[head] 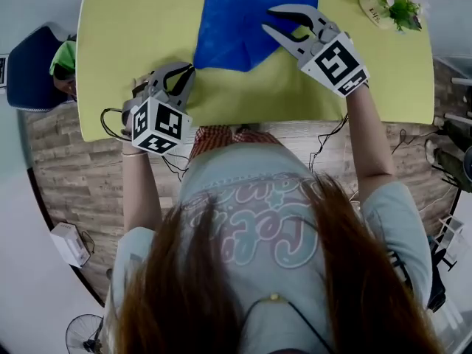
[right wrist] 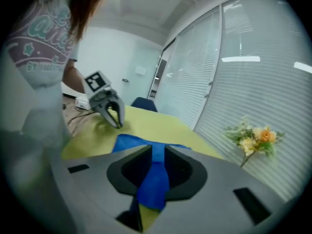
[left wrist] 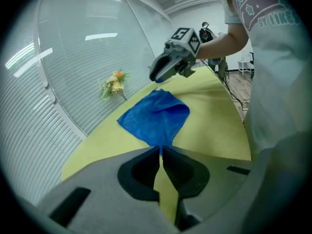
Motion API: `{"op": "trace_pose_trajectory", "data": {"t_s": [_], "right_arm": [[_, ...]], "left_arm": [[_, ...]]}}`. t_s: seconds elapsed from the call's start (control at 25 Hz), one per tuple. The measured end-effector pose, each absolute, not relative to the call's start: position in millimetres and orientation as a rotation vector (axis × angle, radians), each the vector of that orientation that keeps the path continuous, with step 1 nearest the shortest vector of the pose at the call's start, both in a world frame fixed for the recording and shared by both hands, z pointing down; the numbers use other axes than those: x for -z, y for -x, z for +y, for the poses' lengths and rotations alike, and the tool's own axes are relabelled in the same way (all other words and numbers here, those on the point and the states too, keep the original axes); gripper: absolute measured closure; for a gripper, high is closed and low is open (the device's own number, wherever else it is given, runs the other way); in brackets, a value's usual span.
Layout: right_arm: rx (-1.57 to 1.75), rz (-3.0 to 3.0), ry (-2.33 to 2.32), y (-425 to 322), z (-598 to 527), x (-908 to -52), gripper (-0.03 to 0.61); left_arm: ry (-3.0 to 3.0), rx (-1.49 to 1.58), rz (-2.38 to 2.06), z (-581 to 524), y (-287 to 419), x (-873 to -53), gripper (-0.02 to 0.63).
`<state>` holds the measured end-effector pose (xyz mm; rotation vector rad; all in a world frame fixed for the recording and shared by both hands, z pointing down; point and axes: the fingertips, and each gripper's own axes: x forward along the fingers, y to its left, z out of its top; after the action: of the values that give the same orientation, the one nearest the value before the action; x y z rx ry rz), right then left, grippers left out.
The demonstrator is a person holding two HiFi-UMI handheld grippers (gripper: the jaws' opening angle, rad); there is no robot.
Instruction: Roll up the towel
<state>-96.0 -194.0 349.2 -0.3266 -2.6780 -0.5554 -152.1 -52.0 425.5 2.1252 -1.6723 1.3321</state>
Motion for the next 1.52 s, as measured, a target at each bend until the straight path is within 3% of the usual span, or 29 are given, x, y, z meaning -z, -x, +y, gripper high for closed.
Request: {"op": "trace_pose_trajectory", "data": {"t_s": [0.2,0.72,0.84,0.88,1.2,1.24,1.36,1.52], "right_arm": [[0.573,-2.427,0.539,53.1,-124.7,-408.0,0.480],[0.452,-2.349,0.529,65.0,-109.0,-441.6,0.440],[0.417,-2.360,0.498,66.9,-107.6,-443.8,0.474],[0.415,-2.367,0.463,66.1,-109.5,-444.3,0.545],[0.326,-2.451,0.098,37.5,-122.3,-426.0,0.551],[0.314,-2.455,0.066,34.7,-120.7,-425.3,0.549],[0.287,-2.444,0.023,27.4,-111.0,-429.4,0.548],[0.215,-2.450,-0.048,22.9,-103.1,-433.4,0.548]], "left_arm": [[-2.156,-1.354,-1.641,-59.1,151.8,-425.3,0.592],[-2.160,-1.359,-1.573,-54.0,135.7,-429.5,0.592],[-2.192,-1.383,-1.547,-51.9,141.3,-429.4,0.592],[-2.205,-1.389,-1.535,-52.0,143.3,-429.8,0.592],[-2.400,-1.422,-1.368,-59.1,133.1,-431.6,0.591],[-2.426,-1.440,-1.341,-59.4,129.0,-432.9,0.582],[-2.505,-1.506,-1.238,-59.7,113.0,-438.4,0.470],[-2.573,-1.522,-1.091,-63.9,106.0,-443.8,0.469]]}}
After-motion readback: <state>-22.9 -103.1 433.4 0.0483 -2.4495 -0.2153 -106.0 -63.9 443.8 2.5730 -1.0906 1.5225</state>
